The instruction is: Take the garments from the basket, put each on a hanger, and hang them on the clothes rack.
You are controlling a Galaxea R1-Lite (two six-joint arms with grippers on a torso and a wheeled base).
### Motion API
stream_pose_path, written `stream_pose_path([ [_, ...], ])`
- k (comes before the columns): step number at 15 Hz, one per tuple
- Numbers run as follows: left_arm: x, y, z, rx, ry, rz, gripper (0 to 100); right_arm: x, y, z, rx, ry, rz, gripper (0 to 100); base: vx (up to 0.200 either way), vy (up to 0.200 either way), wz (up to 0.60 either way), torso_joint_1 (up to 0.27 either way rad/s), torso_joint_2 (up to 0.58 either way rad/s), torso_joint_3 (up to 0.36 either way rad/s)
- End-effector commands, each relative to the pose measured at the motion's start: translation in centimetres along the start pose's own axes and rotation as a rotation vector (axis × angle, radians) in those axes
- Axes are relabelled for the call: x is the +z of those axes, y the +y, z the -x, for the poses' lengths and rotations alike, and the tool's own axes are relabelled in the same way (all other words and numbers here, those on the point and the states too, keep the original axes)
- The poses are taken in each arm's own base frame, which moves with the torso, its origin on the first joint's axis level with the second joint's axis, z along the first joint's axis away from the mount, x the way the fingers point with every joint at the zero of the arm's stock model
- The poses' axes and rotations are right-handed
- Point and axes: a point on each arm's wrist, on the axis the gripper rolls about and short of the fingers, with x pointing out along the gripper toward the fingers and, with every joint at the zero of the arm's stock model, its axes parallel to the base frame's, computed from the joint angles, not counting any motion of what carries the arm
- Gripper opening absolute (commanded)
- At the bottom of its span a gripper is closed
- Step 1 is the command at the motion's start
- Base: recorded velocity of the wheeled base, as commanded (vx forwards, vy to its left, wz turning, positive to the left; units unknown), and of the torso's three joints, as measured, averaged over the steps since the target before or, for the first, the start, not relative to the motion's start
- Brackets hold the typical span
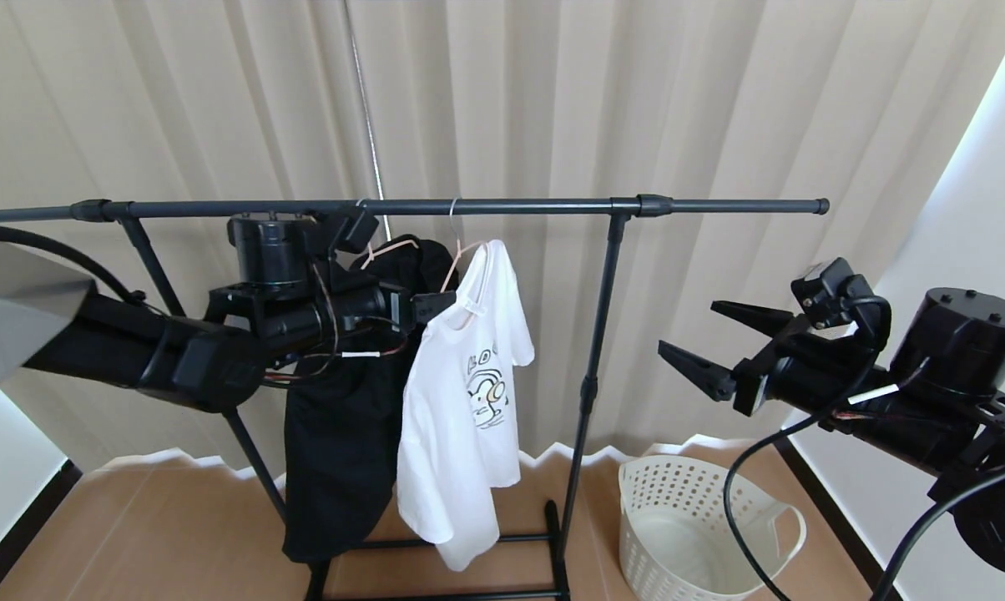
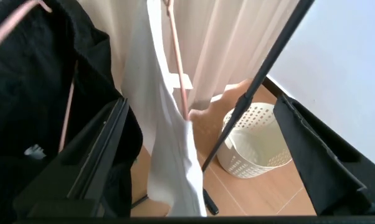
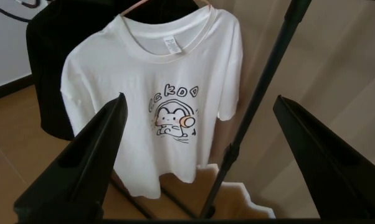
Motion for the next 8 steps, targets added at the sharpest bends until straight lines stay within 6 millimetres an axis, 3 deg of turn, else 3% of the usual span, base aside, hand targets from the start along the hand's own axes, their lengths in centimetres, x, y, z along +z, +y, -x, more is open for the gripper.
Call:
stream_pose_path([
  [1, 2.2, -1.7, 5.7, 0.004, -0.027, -0.009, 100, 2.4, 0.4, -0.6, -0.092, 0.039, -0.034, 100, 0.0, 0.0, 0.0, 0.0, 0.0, 0.0],
  [5, 2.3, -3.6, 12.9, 0.015, -0.022, -0.019, 100, 5.7, 0.2, 0.5, -0.164, 0.128, -0.222, 100, 0.0, 0.0, 0.0, 0.0, 0.0, 0.0],
  [6, 1.5, -4.4, 15.6, 0.02, -0.016, -0.042, 100, 6.3, 0.1, 2.5, -0.201, 0.117, -0.219, 100, 0.0, 0.0, 0.0, 0.0, 0.0, 0.0],
  [7, 1.1, -4.6, 16.6, 0.023, -0.01, -0.055, 100, 6.3, 0.1, 3.3, -0.21, 0.115, -0.22, 100, 0.0, 0.0, 0.0, 0.0, 0.0, 0.0],
  [8, -0.6, -5.6, 19.7, 0.023, 0.012, -0.086, 100, 6.2, 0.9, 5.8, -0.216, 0.131, -0.205, 100, 0.0, 0.0, 0.0, 0.0, 0.0, 0.0],
])
